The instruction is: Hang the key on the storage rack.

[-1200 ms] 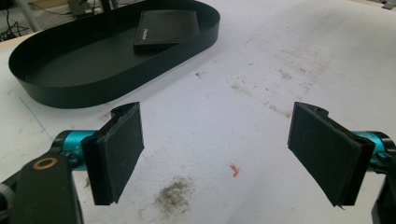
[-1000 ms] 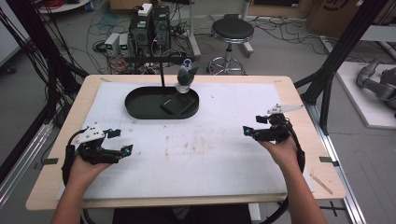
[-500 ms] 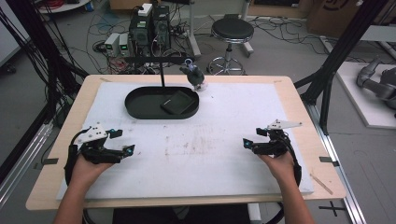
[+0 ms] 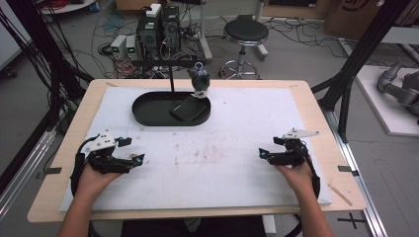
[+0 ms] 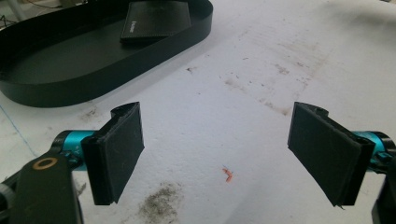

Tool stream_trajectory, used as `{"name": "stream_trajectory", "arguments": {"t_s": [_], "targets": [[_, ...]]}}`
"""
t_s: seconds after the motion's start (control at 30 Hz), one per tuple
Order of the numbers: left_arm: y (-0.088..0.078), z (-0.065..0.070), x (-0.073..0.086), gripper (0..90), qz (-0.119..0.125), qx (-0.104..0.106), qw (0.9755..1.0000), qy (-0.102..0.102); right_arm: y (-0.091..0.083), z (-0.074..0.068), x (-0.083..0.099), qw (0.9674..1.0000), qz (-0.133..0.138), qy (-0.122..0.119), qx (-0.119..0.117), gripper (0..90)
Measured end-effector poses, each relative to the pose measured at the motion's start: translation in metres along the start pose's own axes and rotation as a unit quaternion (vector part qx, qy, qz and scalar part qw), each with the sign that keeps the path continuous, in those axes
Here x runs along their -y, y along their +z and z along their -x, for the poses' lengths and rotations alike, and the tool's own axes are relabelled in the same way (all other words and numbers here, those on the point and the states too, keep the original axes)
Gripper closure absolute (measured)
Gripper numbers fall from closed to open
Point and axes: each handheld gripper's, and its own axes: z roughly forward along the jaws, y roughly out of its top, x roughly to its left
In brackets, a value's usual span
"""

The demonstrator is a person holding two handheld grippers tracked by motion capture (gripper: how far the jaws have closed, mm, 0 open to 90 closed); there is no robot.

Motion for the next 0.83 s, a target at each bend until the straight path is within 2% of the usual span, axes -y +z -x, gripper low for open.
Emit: {"name": "stream_trajectory", "arguments": {"t_s": [0.83], "targets": [[-0.0018, -0.0013, -0.0015, 18.2, 0.001, -0.008, 1.0, -0.005, 0.0017, 0.0016, 0.0006, 1.0, -0.004, 0.007, -0.001, 18.2]]}}
